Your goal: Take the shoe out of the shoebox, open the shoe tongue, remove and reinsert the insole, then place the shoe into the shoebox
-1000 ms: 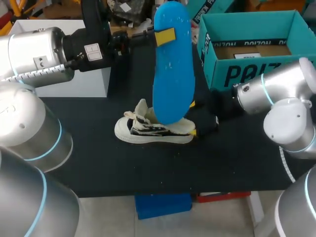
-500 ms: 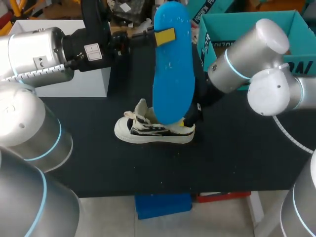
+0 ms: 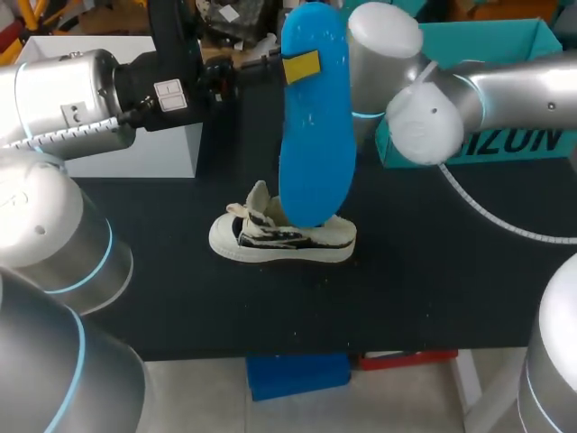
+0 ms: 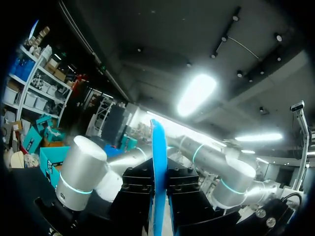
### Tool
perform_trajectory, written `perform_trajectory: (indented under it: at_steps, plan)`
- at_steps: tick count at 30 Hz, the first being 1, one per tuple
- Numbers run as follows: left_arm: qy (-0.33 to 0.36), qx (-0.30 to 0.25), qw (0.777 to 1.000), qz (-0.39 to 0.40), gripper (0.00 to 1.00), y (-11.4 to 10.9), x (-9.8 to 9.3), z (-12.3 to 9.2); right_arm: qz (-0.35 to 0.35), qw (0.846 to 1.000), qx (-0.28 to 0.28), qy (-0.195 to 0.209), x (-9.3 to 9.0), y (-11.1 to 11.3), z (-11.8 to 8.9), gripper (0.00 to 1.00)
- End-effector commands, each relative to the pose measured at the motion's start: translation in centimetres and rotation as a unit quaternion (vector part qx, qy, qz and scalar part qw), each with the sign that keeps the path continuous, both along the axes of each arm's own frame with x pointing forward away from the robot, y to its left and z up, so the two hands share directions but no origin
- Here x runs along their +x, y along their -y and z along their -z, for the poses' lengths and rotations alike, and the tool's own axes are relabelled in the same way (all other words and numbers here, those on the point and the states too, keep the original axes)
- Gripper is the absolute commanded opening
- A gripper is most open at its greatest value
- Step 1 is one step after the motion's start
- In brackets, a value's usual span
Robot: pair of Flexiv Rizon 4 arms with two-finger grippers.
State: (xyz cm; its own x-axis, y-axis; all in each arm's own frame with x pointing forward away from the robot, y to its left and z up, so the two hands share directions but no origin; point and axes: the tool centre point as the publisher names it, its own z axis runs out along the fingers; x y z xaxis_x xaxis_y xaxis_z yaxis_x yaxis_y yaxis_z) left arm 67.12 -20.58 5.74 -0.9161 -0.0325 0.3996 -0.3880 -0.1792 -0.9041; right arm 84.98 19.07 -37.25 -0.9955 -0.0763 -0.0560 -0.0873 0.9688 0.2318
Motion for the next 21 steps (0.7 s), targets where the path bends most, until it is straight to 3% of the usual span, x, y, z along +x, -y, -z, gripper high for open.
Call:
perform_trajectory:
  at_steps: [1, 13, 16, 18, 19, 21]
  plan:
    - [0.000, 0.000, 1.000, -0.001, 0.00, 0.0, -0.1, 0.0, 0.012, 0.987, -0.162, 0.007, 0.5, -1.1, 0.7, 1.00]
    - [0.000, 0.000, 1.000, -0.001, 0.00, 0.0, -0.1, 0.0, 0.015, 0.987, -0.159, -0.009, 1.5, -2.0, 1.6, 0.97]
    - [0.000, 0.000, 1.000, -0.001, 0.00, 0.0, -0.1, 0.0, 0.017, 0.988, -0.155, -0.014, 1.6, -2.0, 2.0, 0.67]
    - [0.000, 0.000, 1.000, -0.001, 0.00, 0.0, -0.1, 0.0, 0.019, 0.988, -0.151, -0.016, 1.7, -2.1, 2.4, 0.67]
    - [0.000, 0.000, 1.000, -0.001, 0.00, 0.0, -0.1, 0.0, 0.020, 0.989, -0.149, -0.017, 1.8, -2.1, 2.6, 0.50]
    - [0.000, 0.000, 1.000, -0.001, 0.00, 0.0, -0.1, 0.0, 0.022, 0.989, -0.147, -0.020, 1.8, -2.2, 2.9, 0.37]
